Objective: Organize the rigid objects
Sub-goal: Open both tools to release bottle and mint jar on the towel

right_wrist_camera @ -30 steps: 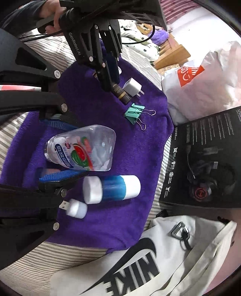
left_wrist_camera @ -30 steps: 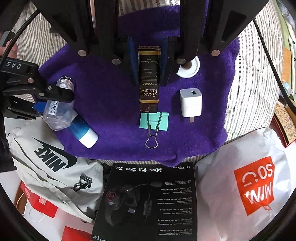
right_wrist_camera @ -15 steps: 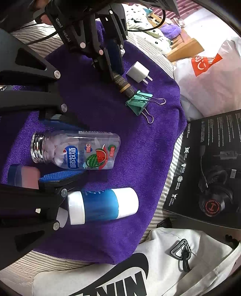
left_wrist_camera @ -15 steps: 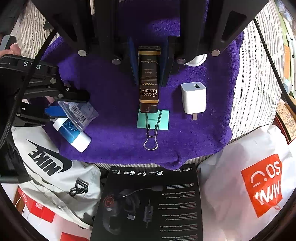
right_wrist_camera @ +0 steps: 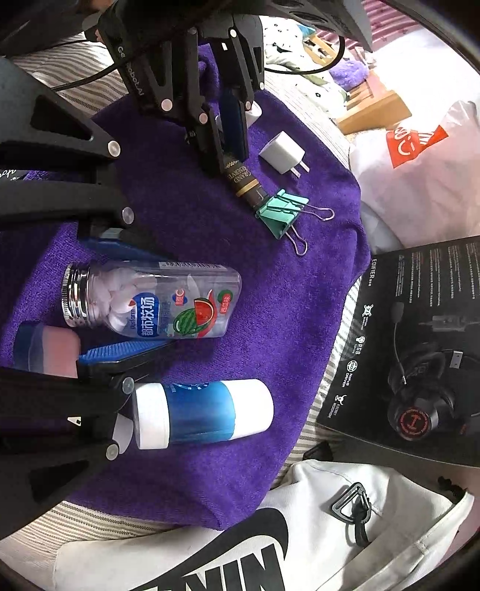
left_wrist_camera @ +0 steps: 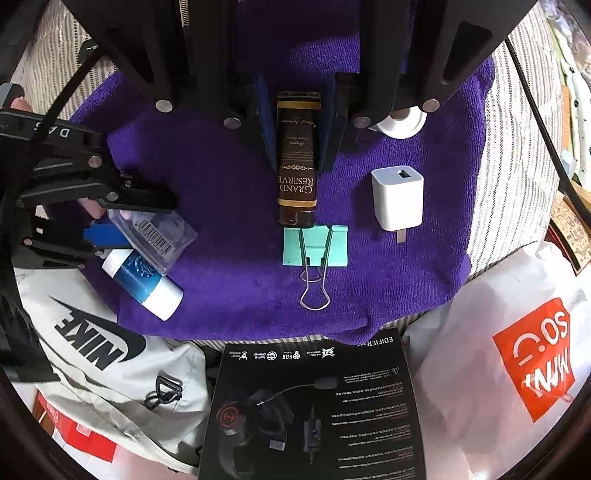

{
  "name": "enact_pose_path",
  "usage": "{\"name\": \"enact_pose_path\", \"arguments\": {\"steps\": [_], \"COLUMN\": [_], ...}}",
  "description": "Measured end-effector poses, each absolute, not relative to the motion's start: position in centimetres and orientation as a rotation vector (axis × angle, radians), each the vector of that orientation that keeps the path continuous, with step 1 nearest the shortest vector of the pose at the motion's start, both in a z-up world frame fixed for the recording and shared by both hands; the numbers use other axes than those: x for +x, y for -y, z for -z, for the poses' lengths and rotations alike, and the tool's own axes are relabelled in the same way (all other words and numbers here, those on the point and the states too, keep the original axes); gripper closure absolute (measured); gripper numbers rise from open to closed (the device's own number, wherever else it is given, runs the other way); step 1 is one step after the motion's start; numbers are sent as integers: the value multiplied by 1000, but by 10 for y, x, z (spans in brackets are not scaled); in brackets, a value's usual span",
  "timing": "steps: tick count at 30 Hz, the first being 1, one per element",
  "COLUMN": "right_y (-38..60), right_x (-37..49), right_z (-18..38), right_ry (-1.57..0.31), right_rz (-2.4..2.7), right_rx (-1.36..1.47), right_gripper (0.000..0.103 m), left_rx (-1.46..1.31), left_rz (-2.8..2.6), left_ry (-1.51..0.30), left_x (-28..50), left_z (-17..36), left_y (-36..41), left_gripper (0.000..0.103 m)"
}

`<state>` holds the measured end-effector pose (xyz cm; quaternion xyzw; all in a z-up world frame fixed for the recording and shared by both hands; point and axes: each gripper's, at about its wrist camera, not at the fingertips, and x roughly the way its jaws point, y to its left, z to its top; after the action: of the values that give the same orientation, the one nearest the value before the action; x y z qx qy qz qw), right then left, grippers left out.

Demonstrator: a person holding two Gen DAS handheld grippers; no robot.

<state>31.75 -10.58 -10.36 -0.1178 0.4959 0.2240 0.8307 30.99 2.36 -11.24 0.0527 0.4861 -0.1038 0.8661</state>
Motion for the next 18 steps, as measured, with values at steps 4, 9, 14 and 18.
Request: {"name": "enact_pose_path", "arguments": {"steps": [4,9,14,18], "right_y": [109,120,130,140], "right_x": [316,308,295,277], "right_z": [103,101,89,76], "right_ry": [-1063,-1080,-1061,-1036], "right_rz": [-485,-475,-474,-461], "right_rx": [-243,-225,-192,-172], "right_gripper": [63,57,57,57], "left_rx": [119,95,101,97], "left_rz": [200,210,213,207], "left_ry": [-1020,-1029,-1031,-1014], "left_x": [309,304,293,280], "left_z": [113,113,112,100], "left_y": [-22,-22,-16,-14], "left_gripper": [78,62,58,57]}}
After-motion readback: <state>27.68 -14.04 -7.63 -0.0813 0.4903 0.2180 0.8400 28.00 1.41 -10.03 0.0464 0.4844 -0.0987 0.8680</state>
